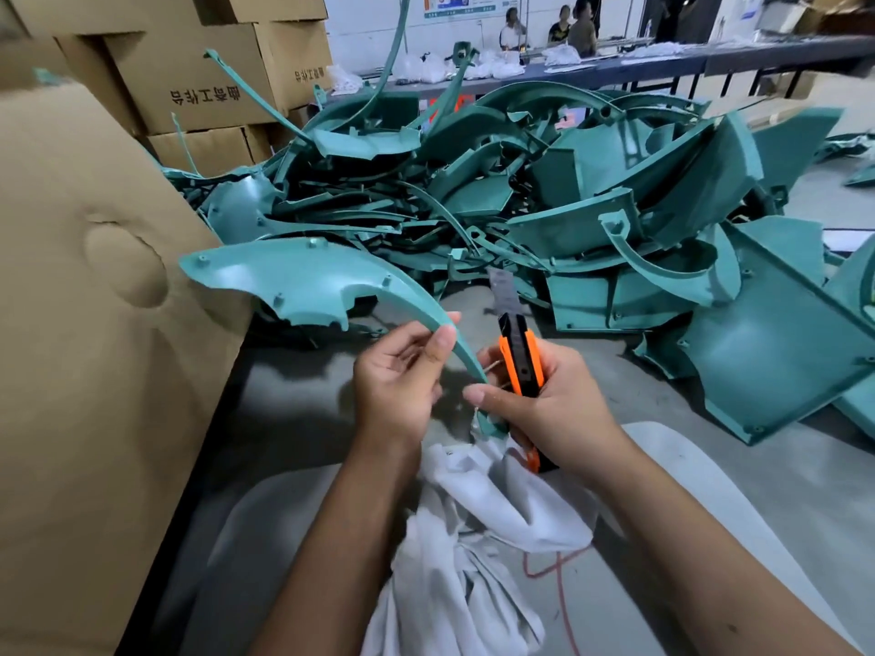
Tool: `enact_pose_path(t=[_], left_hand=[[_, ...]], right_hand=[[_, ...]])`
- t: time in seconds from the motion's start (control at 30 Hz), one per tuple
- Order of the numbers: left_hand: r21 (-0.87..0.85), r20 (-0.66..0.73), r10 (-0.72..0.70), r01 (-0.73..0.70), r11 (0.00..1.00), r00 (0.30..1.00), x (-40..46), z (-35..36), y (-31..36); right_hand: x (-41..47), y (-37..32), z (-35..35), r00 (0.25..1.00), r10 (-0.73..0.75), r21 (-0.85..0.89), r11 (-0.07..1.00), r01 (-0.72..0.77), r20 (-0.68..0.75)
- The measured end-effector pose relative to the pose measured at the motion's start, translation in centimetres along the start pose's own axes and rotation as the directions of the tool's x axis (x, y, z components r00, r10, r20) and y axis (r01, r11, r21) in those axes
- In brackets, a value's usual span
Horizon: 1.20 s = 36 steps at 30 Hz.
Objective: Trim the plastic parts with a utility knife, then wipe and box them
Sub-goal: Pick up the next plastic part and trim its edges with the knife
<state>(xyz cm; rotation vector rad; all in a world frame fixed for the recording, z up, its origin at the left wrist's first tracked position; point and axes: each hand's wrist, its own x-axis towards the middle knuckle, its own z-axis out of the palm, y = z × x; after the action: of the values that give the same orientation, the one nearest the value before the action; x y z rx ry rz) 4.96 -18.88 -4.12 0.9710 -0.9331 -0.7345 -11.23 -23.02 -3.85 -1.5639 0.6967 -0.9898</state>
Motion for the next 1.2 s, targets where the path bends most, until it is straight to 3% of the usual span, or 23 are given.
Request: enact_pose_path(t=[0.1, 0.2, 0.27, 0.37, 0.53, 0.6, 0.67, 0.73, 0.83, 0.9, 1.03, 1.2], left_hand=[[-0.015, 0.081, -0.095, 0.097, 0.995, 0.992, 0.2, -0.7, 0.6], [-0.331, 0.164, -0.242, 0.284, 0.9, 0.956, 0.7, -2.8, 1.8], [-0.521, 0.222, -0.193, 0.284, 0.805, 0.956, 0.9, -4.9, 2.4], [-0.565, 0.183, -0.076, 0.168, 0.808, 0.98, 0.8, -7.0, 3.3], [-0.417, 0.06, -0.187, 0.194, 0.888, 0.981, 1.4, -9.2, 3.9], [-0.101, 0.04, -0.18, 0.183, 0.978, 0.983, 1.6, -10.0, 3.7], [0.13, 0.118, -0.167, 0.152, 0.98, 0.979, 1.4, -10.0, 3.2], [0.183, 0.167, -0.169, 0.138, 0.973, 0.971, 1.0, -9.1, 2.5], [0.17, 0.062, -0.066, 0.055, 0.984, 0.996, 1.0, -7.1, 1.8], [0.175, 0.001, 0.04, -0.04, 0.984, 0.999, 1.3, -6.1, 1.6], [0.42, 0.112, 0.282, -0.303, 0.856, 0.953, 1.5, -4.8, 1.3], [0.432, 0.17, 0.238, -0.29, 0.854, 0.956, 0.8, -3.4, 0.6]], right_hand=[[0.1, 0.3, -0.3, 0.997, -0.02, 0.079, 0.997, 0.026, -0.078], [0.6, 0.8, -1.4, 0.977, -0.076, -0.078, 0.995, 0.062, -0.199], [0.9, 1.4, -2.1, 0.962, -0.111, -0.208, 0.976, 0.059, -0.25], [1.3, 1.7, -2.8, 0.934, -0.214, -0.336, 0.935, 0.111, -0.286], [1.5, 1.1, -4.2, 0.814, -0.489, -0.623, 0.753, 0.212, -0.314], [1.6, 1.2, -4.5, 0.781, -0.533, -0.662, 0.718, 0.215, -0.325], [1.6, 1.2, -4.5, 0.774, -0.542, -0.656, 0.72, 0.227, -0.328], [1.5, 1.0, -4.2, 0.779, -0.538, -0.643, 0.728, 0.238, -0.321], [1.3, 0.7, -3.3, 0.775, -0.513, -0.657, 0.734, 0.172, -0.369], [1.1, 0.3, -2.6, 0.793, -0.478, -0.648, 0.748, 0.142, -0.379], [0.4, 0.3, -1.0, 0.911, -0.389, -0.652, 0.728, 0.21, -0.14], [0.0, 0.6, 0.4, 0.958, -0.287, -0.625, 0.742, 0.242, 0.031]])
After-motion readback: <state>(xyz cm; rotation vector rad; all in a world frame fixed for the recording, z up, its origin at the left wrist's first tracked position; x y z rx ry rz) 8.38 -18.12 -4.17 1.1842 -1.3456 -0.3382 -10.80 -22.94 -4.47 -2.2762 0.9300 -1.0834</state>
